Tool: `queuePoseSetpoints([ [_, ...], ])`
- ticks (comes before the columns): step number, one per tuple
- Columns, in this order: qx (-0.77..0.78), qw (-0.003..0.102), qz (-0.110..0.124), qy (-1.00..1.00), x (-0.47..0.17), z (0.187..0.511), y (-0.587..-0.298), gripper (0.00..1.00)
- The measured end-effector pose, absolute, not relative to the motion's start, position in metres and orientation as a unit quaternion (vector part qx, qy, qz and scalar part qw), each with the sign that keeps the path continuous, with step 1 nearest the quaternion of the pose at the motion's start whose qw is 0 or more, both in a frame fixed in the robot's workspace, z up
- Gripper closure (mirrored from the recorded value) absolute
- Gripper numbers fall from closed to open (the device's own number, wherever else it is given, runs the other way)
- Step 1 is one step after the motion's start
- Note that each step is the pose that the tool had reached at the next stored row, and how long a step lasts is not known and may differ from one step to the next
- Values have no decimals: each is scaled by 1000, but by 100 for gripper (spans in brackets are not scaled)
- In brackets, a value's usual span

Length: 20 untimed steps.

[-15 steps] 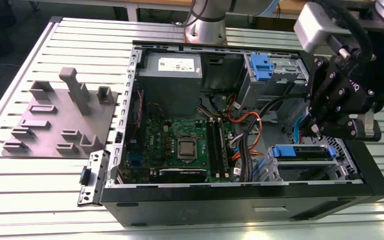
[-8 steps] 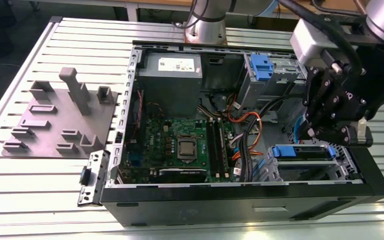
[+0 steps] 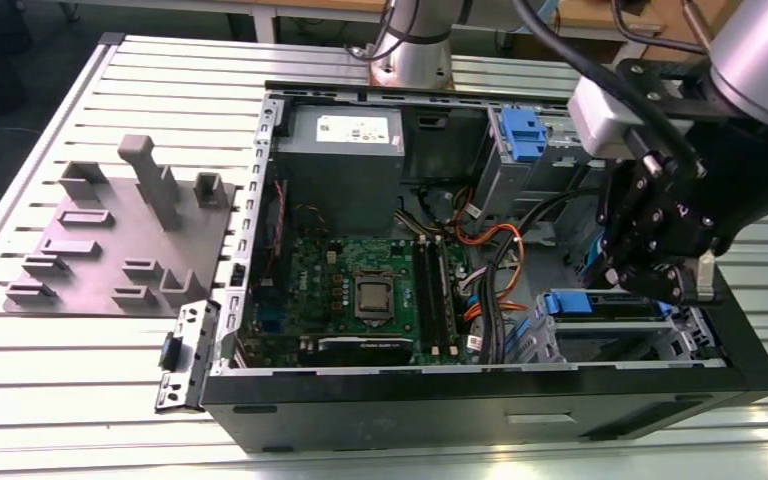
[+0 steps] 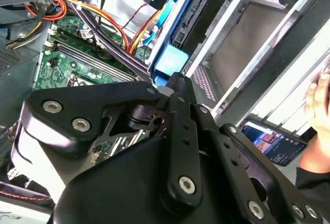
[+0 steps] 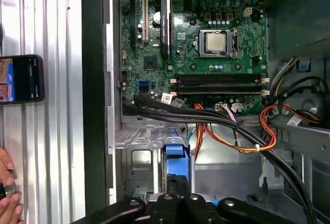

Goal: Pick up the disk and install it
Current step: 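Insert the disk into the insertion slot, then insert the first disk wire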

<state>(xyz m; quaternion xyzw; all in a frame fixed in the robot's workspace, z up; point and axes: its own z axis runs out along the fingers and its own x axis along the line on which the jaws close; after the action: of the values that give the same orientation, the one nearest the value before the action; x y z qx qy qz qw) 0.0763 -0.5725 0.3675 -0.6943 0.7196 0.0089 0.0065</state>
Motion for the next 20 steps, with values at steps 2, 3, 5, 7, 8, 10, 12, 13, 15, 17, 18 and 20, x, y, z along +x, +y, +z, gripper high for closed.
queuePoseSetpoints([
  [2, -695, 6, 9, 719, 76, 364, -572, 89],
  [3, -695, 6, 9, 719, 76, 362, -572, 89],
  [5, -695, 6, 9, 719, 76, 358, -572, 89],
  [7, -696, 7, 9, 718, 76, 355, -572, 89],
  [8, -696, 7, 9, 718, 76, 353, -572, 89],
  [10, -696, 7, 9, 718, 76, 352, -572, 89],
  [12, -696, 7, 9, 718, 76, 352, -572, 89],
  [13, -696, 7, 8, 718, 76, 352, -572, 89],
  [15, -696, 7, 8, 718, 76, 352, -572, 89],
  [17, -696, 7, 8, 718, 76, 352, -572, 89],
  [18, -696, 7, 8, 718, 76, 352, -572, 89],
  [20, -696, 7, 8, 718, 76, 352, -572, 89],
])
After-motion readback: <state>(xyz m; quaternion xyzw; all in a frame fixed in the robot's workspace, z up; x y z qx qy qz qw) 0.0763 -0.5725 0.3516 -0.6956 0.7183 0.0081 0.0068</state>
